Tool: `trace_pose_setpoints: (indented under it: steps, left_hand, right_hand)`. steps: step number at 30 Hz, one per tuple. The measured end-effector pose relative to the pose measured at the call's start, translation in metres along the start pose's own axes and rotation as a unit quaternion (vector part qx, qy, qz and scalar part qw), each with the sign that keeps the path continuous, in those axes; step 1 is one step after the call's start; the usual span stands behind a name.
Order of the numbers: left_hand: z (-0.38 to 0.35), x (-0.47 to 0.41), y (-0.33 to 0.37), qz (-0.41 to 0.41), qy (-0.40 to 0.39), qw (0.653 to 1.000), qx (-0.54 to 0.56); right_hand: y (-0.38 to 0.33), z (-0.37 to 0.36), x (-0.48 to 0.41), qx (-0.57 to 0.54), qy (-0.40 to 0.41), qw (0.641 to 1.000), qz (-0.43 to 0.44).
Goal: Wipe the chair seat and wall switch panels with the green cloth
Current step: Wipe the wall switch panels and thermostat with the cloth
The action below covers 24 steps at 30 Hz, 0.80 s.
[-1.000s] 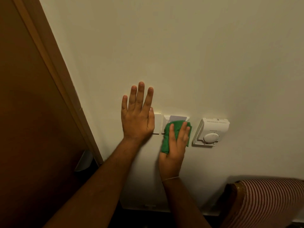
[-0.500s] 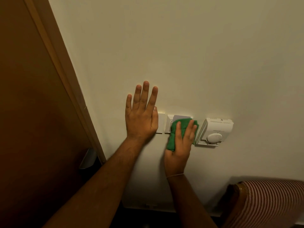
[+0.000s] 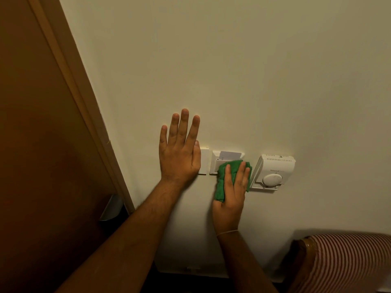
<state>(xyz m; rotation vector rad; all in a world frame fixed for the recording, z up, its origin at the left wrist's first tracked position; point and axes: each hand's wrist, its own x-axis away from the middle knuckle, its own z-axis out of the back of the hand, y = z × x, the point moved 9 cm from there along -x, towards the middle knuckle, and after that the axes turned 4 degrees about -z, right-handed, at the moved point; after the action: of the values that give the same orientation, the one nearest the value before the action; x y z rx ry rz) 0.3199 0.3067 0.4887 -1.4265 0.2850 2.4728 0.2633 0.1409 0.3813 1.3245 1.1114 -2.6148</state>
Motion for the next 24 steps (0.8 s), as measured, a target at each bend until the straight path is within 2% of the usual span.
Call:
trace_pose_setpoints:
  steps: [5,10,18,24]
  left_hand:
    - [0.001,-0.001,0.0,0.0,0.001,1.0,-0.004]
    - [0.001,-0.001,0.001,0.001,-0.006,1.0,-0.002]
    - [-0.001,-0.001,-0.001,0.002,-0.011,1.0,-0.02]
    - [-0.001,-0.001,0.0,-0.004,-0.02,1.0,-0.019]
  right_hand:
    - [-0.014,-0.007,-0.012,0.003,-0.007,1.0,0.027]
    - [0.007,-0.01,0.011,0.022,-0.023,0.999,0.017]
    - [0.007,0.001,-0.005,0.001,0.026,1.0,0.012]
    - [0.021,0.006,0.007,-0.018,0.048,0.998,-0.032]
